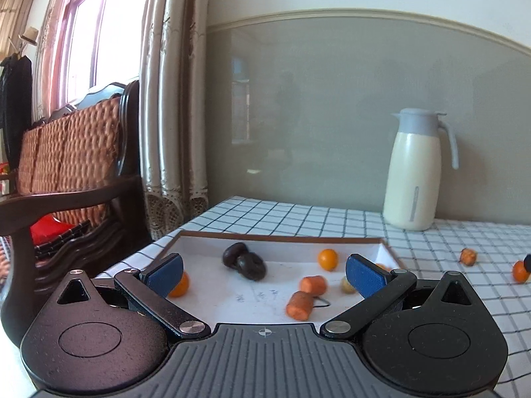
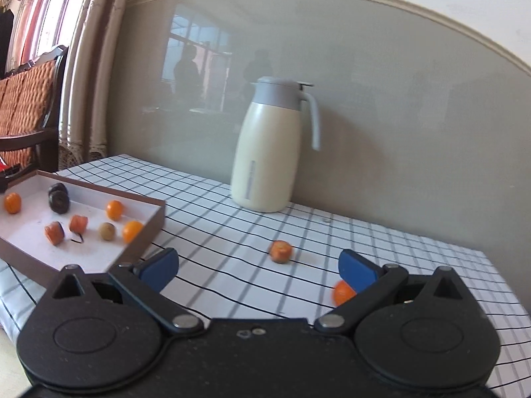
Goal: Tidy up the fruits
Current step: 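Move both grippers back toward the carrot chunk and tangerine on the table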
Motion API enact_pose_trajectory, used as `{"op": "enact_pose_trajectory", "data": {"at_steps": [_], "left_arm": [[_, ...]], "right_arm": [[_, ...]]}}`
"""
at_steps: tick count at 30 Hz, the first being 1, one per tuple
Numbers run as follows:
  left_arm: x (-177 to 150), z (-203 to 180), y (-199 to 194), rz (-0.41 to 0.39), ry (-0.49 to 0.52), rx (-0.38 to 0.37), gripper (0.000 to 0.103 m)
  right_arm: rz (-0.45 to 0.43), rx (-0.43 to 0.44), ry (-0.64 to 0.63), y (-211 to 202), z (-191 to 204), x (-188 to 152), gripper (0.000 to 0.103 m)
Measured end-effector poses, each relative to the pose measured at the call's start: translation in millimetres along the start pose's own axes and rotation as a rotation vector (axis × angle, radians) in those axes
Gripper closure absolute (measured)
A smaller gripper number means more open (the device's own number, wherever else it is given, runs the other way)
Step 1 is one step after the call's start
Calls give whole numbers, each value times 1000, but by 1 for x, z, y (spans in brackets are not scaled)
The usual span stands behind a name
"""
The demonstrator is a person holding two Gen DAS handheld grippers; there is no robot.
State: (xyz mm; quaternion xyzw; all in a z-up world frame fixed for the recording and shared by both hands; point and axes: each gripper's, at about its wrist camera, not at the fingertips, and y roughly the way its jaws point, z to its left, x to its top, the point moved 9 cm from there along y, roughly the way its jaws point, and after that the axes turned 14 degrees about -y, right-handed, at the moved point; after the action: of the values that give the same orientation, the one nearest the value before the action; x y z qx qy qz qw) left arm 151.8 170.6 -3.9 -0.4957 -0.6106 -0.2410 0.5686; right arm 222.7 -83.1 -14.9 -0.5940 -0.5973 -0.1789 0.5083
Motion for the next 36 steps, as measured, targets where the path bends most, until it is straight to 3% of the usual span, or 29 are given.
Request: {"op": "enact_pose_trajectory", "data": {"at_steps": [15, 23, 29, 36], "left_arm": [[-30, -125, 23, 25, 148, -170, 0], [-44, -180, 49, 72, 134, -231, 0], [-53, -214, 74, 87, 145, -248, 0], [-68, -228, 102, 151, 131, -243, 0]], "right_arm": [[52, -103, 61, 11, -66, -38, 6], [81, -133, 90, 36, -90, -47, 6], [171, -115, 51, 73, -90, -61, 10], [294, -100, 51, 114, -90, -83, 16]]}}
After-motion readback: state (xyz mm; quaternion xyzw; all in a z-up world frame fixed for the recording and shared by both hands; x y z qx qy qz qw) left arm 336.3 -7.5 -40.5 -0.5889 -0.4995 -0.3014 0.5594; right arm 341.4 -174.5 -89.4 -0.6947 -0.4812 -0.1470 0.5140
